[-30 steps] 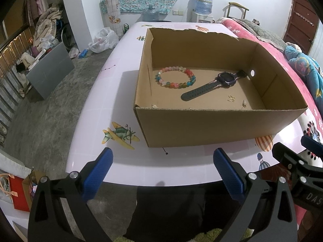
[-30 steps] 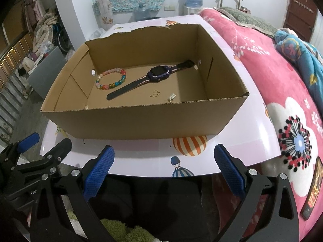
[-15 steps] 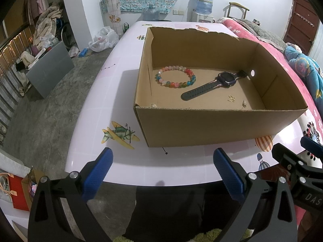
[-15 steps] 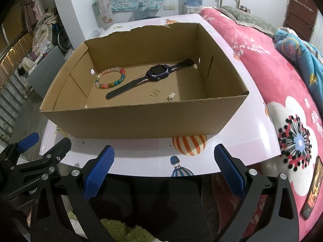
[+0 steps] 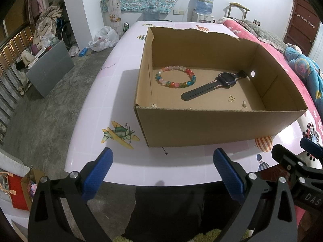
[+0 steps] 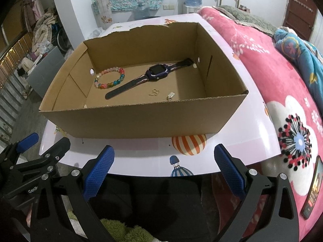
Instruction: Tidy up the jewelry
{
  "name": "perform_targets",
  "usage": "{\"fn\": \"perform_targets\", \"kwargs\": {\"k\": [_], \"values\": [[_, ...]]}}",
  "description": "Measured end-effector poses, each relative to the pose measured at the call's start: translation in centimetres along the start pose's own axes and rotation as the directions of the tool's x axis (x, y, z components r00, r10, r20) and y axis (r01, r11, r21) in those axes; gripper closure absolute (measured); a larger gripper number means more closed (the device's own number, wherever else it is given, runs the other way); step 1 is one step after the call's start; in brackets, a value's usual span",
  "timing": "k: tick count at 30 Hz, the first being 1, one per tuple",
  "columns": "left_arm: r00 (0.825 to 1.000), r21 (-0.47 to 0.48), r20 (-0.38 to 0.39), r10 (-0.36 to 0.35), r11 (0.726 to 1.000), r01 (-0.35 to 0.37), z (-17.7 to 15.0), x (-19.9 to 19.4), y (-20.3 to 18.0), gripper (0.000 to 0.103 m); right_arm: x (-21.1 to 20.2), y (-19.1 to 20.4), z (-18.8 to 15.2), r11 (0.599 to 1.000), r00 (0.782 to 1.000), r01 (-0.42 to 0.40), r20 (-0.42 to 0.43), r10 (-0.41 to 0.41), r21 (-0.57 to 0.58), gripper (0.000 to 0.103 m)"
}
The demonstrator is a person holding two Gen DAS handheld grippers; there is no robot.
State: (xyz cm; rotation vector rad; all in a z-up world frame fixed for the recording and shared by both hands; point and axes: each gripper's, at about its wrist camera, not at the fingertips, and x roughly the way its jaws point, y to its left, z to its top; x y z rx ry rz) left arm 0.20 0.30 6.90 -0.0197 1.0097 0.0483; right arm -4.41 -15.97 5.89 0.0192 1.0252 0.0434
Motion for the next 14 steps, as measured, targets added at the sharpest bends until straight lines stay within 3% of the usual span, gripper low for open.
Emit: {"fn": "perform_targets", "kwargs": {"k": [14], "values": [[1.0,-0.013,-0.007,-0.001,1.0,0.001,-0.02,0.06,-0.19,0.005,0.03,-0.29,-0.04,1.0,1.0,0.001,-0.001,-0.001,0.008,0.008]]}}
